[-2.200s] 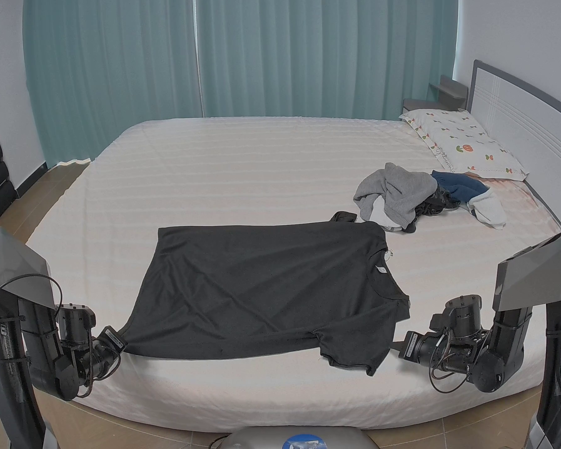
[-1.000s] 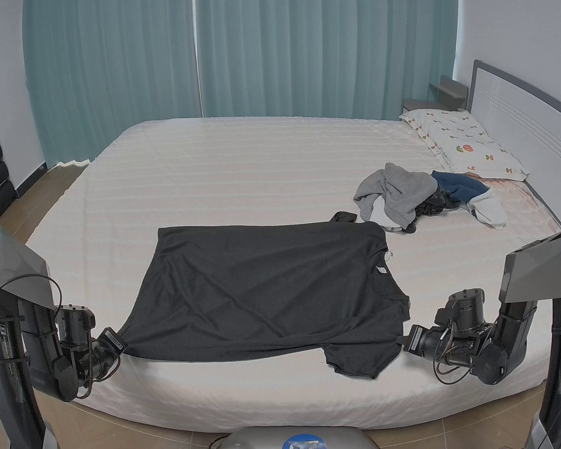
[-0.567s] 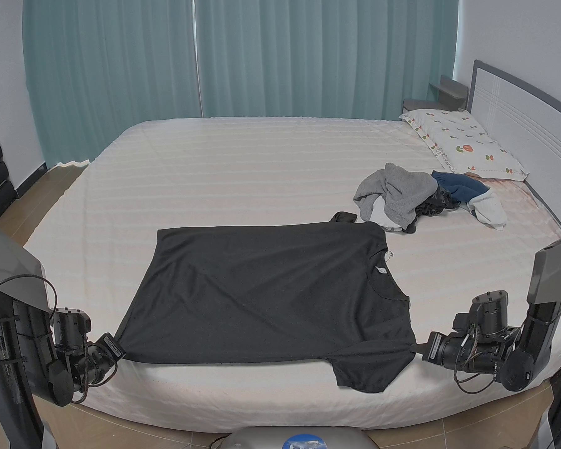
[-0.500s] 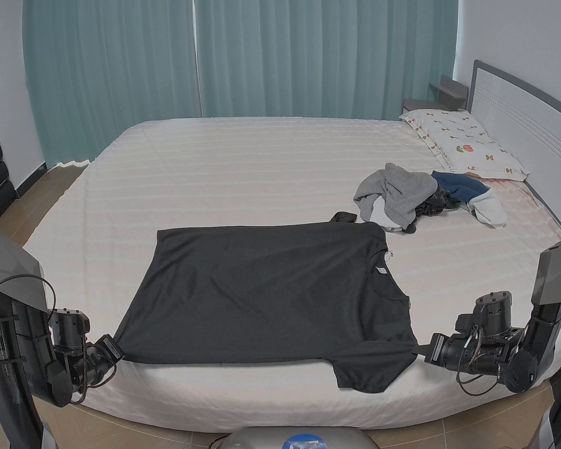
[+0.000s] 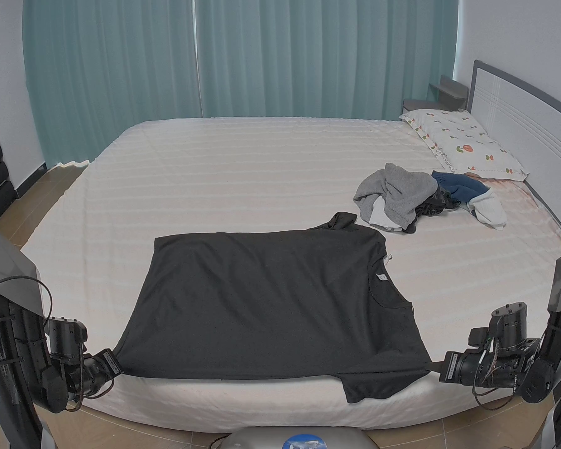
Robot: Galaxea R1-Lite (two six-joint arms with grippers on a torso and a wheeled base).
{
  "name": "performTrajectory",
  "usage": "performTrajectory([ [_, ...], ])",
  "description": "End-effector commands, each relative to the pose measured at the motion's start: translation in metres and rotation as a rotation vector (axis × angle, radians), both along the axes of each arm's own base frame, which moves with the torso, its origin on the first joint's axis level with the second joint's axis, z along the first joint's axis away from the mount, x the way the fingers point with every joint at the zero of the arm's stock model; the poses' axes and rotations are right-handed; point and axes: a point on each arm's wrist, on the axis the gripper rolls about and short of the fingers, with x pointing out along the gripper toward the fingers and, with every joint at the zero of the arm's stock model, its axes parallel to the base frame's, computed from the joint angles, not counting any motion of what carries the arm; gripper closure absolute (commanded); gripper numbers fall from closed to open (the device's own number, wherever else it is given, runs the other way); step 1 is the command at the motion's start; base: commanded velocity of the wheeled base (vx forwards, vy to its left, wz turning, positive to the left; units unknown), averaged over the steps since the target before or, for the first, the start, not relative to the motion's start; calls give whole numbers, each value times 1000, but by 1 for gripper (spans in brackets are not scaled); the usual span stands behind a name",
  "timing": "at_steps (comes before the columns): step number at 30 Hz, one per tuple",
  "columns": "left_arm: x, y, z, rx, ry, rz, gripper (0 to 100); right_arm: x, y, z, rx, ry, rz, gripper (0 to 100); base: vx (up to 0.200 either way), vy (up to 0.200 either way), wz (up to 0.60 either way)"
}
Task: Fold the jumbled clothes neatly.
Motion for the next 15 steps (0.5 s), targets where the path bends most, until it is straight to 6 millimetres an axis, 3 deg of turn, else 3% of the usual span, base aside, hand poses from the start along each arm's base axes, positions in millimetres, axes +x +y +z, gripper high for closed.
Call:
performTrajectory([
  [1,-6,0,-2,7,44,-8,100,-8,-2,-1,-17,22,11,100,0,0,0],
  [15,-17,-2,-10,32,181,-61,100,-12,-5,-9,-86,70,58,100,0,0,0],
])
